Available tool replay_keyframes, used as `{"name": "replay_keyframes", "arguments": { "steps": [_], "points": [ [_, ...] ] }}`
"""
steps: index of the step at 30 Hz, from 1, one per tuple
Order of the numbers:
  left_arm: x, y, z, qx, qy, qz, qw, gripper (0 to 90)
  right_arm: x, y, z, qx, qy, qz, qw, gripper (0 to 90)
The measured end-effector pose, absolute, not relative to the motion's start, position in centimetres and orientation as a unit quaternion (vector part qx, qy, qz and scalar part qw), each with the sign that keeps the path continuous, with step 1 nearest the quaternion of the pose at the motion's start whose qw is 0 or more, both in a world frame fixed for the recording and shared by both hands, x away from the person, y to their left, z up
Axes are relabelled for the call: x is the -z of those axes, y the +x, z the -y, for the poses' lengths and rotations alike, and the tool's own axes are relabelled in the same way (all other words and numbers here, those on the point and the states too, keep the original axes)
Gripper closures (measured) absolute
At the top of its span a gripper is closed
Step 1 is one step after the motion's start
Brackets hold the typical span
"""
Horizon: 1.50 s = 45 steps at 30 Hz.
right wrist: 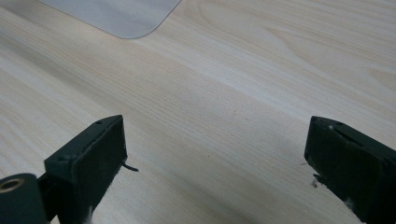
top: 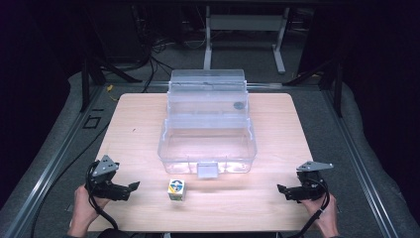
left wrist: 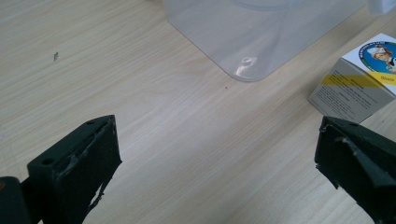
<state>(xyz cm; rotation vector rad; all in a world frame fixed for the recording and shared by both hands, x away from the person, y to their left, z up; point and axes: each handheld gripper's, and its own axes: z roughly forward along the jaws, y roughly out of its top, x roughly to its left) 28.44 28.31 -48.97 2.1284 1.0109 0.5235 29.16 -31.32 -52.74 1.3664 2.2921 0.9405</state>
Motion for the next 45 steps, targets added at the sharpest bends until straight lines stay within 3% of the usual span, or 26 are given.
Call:
{"name": "replay_keyframes", "arguments": {
  "steps": [19, 28, 45],
  "points": [
    [46.5, 26.5, -25.3, -0.213, 0.815, -0.389, 0.374, 0.2, 52.3, 28.9, 31.1, -0.326, 0.481, -0.8, 0.148, 6.0],
    [46.4, 26.2, -23.5, -0.17, 0.825, -0.382, 0.381, 0.2, 52.7, 29.1, 31.3, -0.32, 0.488, -0.8, 0.142, 6.2],
    [49.3, 27.2, -18.6, -0.136, 0.842, -0.376, 0.361, 1.1, 53.3, 29.4, 31.5, -0.314, 0.496, -0.8, 0.126, 8.7]
  ]
}}
